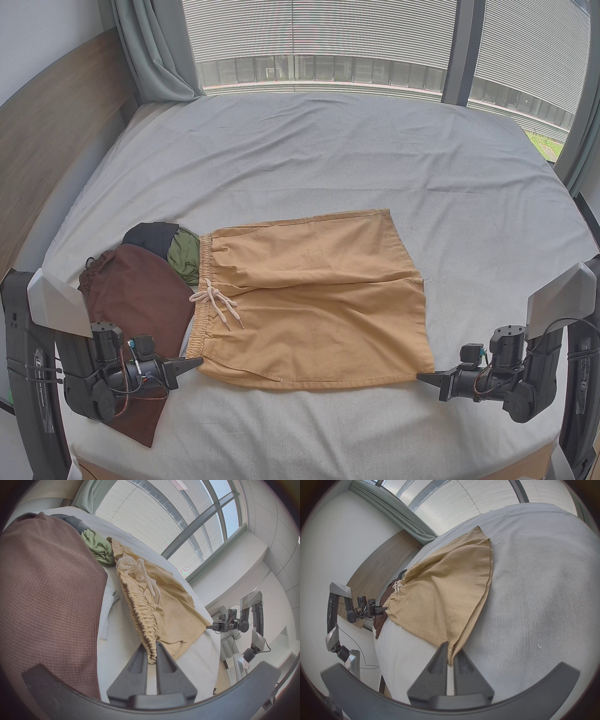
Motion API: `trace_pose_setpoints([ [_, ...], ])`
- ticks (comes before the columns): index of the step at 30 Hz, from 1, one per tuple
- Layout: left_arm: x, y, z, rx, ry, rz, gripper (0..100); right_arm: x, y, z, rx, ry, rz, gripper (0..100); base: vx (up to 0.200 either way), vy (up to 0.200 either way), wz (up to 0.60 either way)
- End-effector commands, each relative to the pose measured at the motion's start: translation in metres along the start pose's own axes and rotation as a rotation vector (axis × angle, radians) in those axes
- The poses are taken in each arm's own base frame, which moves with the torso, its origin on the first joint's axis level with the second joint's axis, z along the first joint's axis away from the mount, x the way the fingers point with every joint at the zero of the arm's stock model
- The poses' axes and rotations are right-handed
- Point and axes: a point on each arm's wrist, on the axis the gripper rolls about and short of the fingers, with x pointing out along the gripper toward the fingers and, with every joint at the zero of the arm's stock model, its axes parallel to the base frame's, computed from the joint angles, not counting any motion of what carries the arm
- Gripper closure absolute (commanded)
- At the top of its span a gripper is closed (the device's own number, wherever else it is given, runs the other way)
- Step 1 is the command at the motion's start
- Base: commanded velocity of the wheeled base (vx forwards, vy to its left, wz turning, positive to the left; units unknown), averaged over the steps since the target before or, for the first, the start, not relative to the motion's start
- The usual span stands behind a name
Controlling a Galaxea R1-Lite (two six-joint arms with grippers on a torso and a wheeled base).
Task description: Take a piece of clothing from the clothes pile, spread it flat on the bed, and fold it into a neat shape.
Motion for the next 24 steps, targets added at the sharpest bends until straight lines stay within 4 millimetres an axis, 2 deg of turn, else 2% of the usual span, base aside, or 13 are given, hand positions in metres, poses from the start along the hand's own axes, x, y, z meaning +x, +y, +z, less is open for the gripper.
trace_pose_setpoints([
  [1, -0.005, -0.001, -0.002, -0.003, 0.006, 0.003, 100, -0.005, 0.002, -0.006, 0.005, 0.025, -0.004, 100, 0.000, 0.000, 0.00],
  [24, -0.022, -0.010, -0.024, 0.030, 0.082, -0.034, 100, -0.017, 0.006, -0.018, -0.022, 0.082, -0.003, 100, 0.000, 0.000, 0.00],
])
